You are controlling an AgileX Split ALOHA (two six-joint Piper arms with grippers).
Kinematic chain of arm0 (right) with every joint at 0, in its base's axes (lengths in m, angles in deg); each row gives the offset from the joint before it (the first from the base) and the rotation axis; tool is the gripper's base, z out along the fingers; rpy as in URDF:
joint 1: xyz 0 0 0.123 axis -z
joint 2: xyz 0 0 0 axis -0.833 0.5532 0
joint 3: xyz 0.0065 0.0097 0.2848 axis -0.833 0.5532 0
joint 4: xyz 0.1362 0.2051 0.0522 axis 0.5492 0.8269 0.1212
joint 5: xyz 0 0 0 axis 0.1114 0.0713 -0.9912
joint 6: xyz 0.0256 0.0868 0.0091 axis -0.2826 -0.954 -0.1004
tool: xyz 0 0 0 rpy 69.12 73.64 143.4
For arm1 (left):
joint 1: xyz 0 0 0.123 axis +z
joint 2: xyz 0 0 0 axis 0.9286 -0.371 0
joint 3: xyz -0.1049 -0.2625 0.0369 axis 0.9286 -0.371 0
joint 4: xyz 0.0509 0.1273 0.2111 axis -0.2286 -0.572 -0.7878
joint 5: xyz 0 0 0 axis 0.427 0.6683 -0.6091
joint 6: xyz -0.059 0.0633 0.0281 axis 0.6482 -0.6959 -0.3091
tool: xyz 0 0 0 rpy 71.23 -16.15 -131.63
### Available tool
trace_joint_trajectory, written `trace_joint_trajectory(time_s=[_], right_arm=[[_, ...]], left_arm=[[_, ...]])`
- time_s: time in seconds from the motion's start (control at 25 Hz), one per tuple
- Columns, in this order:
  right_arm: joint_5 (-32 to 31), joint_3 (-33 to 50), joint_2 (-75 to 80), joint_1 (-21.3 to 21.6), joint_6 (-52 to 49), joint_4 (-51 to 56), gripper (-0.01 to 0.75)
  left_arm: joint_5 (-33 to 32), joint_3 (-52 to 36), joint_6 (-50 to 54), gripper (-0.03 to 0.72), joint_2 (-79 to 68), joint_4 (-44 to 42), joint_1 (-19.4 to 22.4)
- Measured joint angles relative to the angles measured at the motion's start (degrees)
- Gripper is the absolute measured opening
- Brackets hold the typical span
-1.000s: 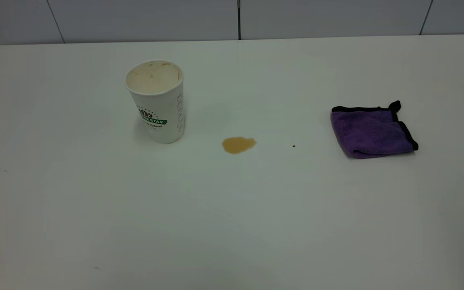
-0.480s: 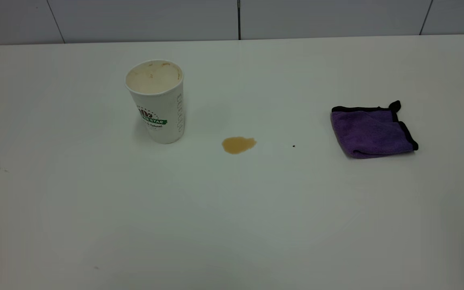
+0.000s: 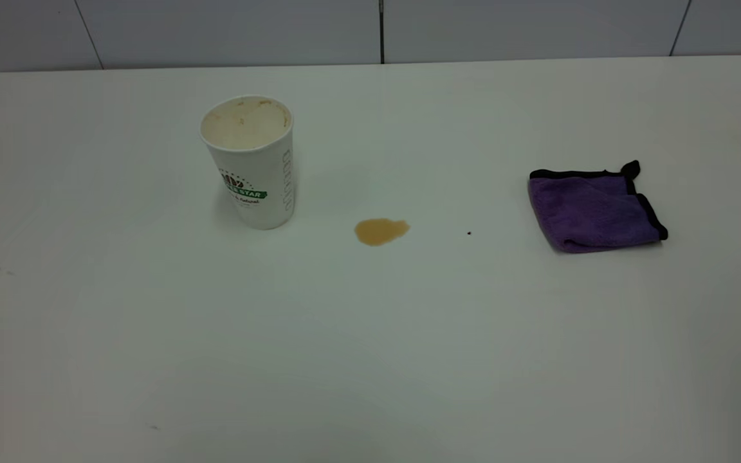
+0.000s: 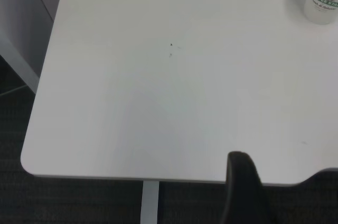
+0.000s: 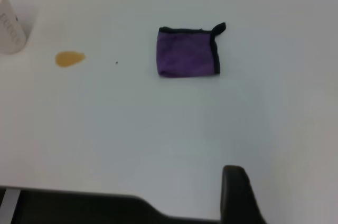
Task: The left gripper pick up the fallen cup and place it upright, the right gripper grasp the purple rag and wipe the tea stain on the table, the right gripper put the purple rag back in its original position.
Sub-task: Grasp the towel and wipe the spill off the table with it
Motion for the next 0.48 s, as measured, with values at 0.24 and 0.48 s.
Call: trace_joint_trajectory(time_s=[0.24,0.48], right_arm=[[12.8,-0.3,21.1,0.0,11.8,4.9,0.615],[25.1,-2.0,43.7,0.0,26.9,10.3,0.64]], left_arm=[[0.0,0.0,0.0,0.458,0.0,0.0,0.0],[-0.1,0.0,0.0,0.458,0.0,0.0,0.0]])
